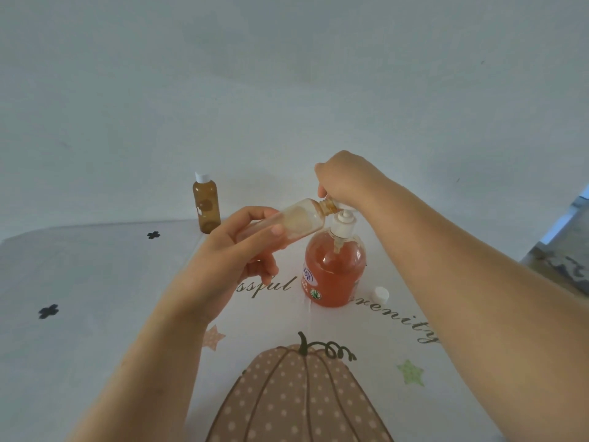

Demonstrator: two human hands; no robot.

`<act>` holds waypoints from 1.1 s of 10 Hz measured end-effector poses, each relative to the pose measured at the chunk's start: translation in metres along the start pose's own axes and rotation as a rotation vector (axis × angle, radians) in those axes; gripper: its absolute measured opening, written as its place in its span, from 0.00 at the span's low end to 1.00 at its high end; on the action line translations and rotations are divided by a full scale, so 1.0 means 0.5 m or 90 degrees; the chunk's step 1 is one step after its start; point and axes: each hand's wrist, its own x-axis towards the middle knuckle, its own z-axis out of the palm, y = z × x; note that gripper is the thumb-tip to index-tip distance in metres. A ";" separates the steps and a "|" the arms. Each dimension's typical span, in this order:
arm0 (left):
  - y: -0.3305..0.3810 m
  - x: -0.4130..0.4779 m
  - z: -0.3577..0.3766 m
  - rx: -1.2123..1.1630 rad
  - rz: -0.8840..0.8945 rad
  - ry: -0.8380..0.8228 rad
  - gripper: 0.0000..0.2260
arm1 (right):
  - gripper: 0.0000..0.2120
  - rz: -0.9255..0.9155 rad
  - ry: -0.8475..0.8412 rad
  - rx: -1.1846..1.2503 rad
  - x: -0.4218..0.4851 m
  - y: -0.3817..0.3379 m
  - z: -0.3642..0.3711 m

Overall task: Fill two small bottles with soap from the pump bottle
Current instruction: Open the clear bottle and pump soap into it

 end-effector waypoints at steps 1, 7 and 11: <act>0.001 -0.001 0.002 0.004 0.003 -0.002 0.19 | 0.14 -0.010 -0.017 -0.046 0.002 -0.005 0.000; -0.005 0.005 -0.014 0.034 -0.009 -0.004 0.13 | 0.16 0.006 -0.035 -0.056 0.028 0.014 0.031; 0.001 -0.002 -0.001 0.030 0.016 0.014 0.14 | 0.17 -0.107 0.000 -0.051 -0.010 0.011 -0.010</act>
